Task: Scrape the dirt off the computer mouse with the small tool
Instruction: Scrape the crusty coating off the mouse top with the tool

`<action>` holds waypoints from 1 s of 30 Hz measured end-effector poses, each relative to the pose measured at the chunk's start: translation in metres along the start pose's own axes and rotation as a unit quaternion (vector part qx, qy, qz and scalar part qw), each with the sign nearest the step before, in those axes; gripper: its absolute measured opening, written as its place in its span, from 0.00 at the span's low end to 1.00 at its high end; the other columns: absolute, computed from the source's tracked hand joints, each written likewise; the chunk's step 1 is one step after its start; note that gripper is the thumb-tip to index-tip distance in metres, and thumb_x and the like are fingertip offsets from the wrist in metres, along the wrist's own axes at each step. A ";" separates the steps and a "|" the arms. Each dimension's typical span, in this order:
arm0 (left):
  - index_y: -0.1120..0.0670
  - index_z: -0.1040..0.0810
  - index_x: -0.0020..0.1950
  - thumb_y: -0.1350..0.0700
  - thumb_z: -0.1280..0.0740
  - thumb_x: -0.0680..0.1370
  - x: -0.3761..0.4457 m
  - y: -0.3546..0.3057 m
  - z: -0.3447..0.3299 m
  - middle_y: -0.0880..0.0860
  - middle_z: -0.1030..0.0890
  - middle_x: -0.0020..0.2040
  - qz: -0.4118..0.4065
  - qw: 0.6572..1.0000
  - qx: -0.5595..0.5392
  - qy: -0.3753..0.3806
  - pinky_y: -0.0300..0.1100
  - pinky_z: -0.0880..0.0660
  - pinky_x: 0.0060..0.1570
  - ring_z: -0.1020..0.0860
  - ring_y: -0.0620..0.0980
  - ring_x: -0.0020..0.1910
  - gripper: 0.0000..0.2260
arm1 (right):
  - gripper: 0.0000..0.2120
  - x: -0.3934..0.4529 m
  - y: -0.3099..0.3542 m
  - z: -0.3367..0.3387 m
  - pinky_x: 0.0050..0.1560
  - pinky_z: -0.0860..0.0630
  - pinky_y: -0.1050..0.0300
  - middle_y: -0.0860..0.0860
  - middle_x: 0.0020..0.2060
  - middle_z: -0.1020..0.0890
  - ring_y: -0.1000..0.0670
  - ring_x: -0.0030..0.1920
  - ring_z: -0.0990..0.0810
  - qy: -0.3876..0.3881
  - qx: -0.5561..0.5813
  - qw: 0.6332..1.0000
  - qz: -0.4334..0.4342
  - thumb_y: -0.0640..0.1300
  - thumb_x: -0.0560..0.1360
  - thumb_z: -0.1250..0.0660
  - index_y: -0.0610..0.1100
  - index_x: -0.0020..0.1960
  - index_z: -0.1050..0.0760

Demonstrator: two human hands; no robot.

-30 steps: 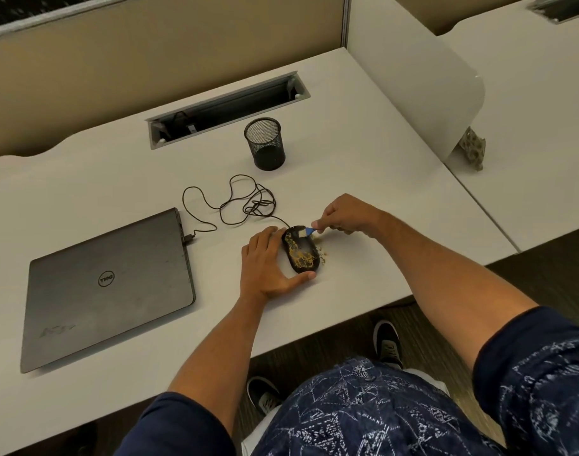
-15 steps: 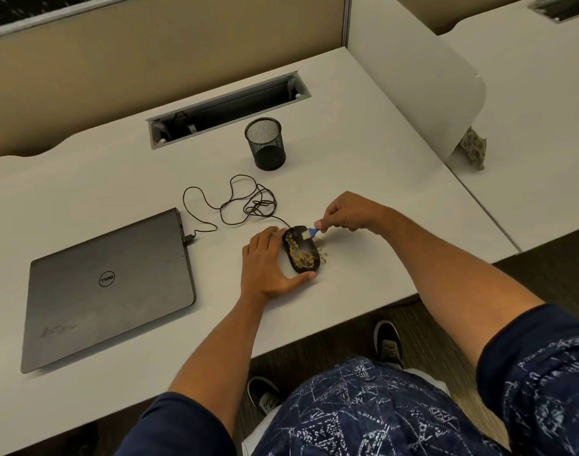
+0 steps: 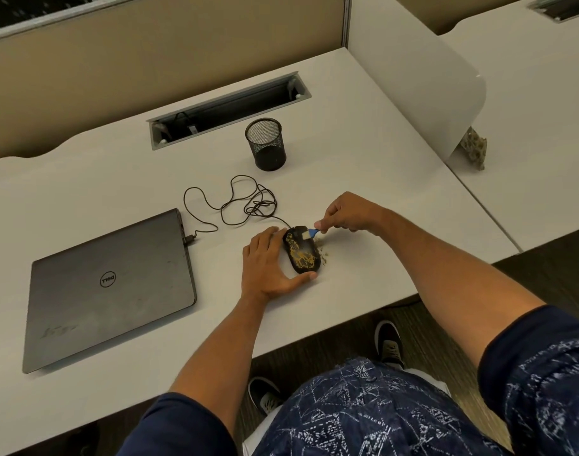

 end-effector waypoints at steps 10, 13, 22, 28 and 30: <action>0.49 0.33 0.76 0.16 0.40 0.64 0.000 -0.001 0.001 0.51 0.30 0.73 -0.001 1.000 -0.004 -0.004 0.51 0.32 0.66 0.32 0.53 0.70 0.51 | 0.12 -0.007 0.003 0.008 0.25 0.40 0.63 0.55 0.23 0.29 0.56 0.25 0.36 0.084 -0.063 0.994 0.020 0.51 0.67 0.20 0.42 0.38 0.13; 0.49 0.33 0.76 0.16 0.40 0.64 0.000 0.000 0.001 0.51 0.30 0.73 0.000 1.000 -0.003 -0.001 0.51 0.32 0.66 0.32 0.53 0.70 0.51 | 0.12 -0.005 0.001 0.010 0.25 0.39 0.64 0.54 0.24 0.30 0.57 0.26 0.36 0.039 -0.015 0.998 0.037 0.53 0.68 0.21 0.43 0.39 0.13; 0.49 0.32 0.76 0.18 0.37 0.63 -0.001 -0.002 0.002 0.50 0.29 0.72 -0.001 1.000 -0.011 -0.008 0.51 0.31 0.66 0.31 0.53 0.70 0.50 | 0.09 -0.009 -0.009 0.010 0.25 0.41 0.62 0.53 0.24 0.29 0.53 0.27 0.37 0.102 -0.068 0.992 0.005 0.49 0.68 0.20 0.43 0.39 0.13; 0.49 0.32 0.76 0.17 0.38 0.64 -0.001 -0.002 0.004 0.51 0.30 0.73 0.000 1.000 -0.012 -0.003 0.50 0.33 0.66 0.32 0.53 0.70 0.50 | 0.13 -0.006 -0.004 0.010 0.25 0.39 0.64 0.54 0.24 0.29 0.58 0.26 0.35 0.036 0.007 0.999 0.037 0.54 0.68 0.21 0.43 0.39 0.13; 0.49 0.33 0.76 0.17 0.39 0.64 -0.001 -0.002 0.004 0.51 0.30 0.73 0.001 1.000 -0.010 0.000 0.50 0.33 0.66 0.32 0.53 0.70 0.50 | 0.13 -0.005 -0.002 0.003 0.25 0.38 0.64 0.52 0.27 0.28 0.56 0.28 0.34 0.028 0.002 0.999 0.040 0.54 0.68 0.21 0.43 0.39 0.13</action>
Point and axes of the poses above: each hand's wrist, its own x-axis towards the middle knuckle, its own z-axis out of the back of the hand, y = z × x, the point moved 1 cm from there along x, towards the middle knuckle
